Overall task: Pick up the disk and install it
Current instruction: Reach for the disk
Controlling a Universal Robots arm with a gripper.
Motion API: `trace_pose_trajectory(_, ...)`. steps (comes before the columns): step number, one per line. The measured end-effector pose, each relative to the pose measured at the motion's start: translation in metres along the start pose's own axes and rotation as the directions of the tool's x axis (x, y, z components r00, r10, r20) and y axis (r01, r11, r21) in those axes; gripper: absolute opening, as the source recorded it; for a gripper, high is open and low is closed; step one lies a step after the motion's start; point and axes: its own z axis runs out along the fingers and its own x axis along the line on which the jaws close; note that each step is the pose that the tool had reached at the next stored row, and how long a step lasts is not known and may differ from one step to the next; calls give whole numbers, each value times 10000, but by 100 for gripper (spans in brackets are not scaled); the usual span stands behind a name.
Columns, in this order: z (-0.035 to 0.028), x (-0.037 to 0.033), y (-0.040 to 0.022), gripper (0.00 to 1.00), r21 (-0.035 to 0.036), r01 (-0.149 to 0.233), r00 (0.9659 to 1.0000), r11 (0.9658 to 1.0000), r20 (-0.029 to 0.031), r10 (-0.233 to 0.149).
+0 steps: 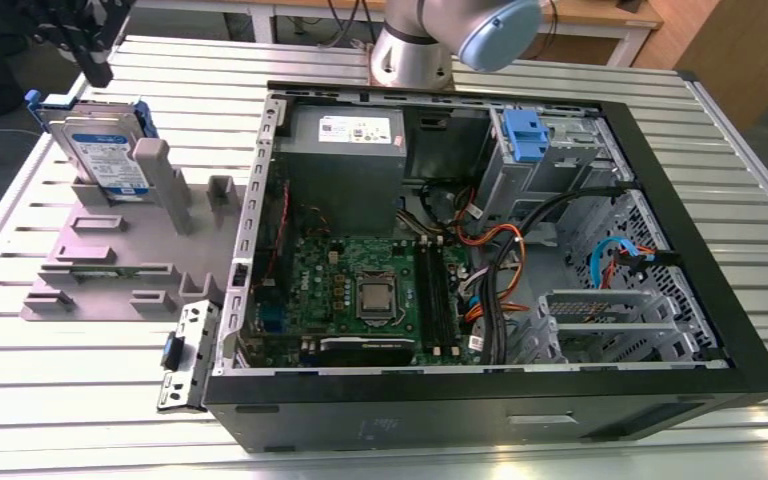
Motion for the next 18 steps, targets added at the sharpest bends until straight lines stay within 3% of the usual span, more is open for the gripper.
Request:
trace_pose_trajectory(6, 10, 256, 63, 11, 1, 2, 10000, 10000, -2, -2)
trace_pose_trajectory(16, 84, 714, 167, 11, 1, 1, 10000, 10000, -2, -1)
trace_pose_trajectory(18, 92, 768, 189, 11, 2, -1, 10000, 10000, -10, 1)
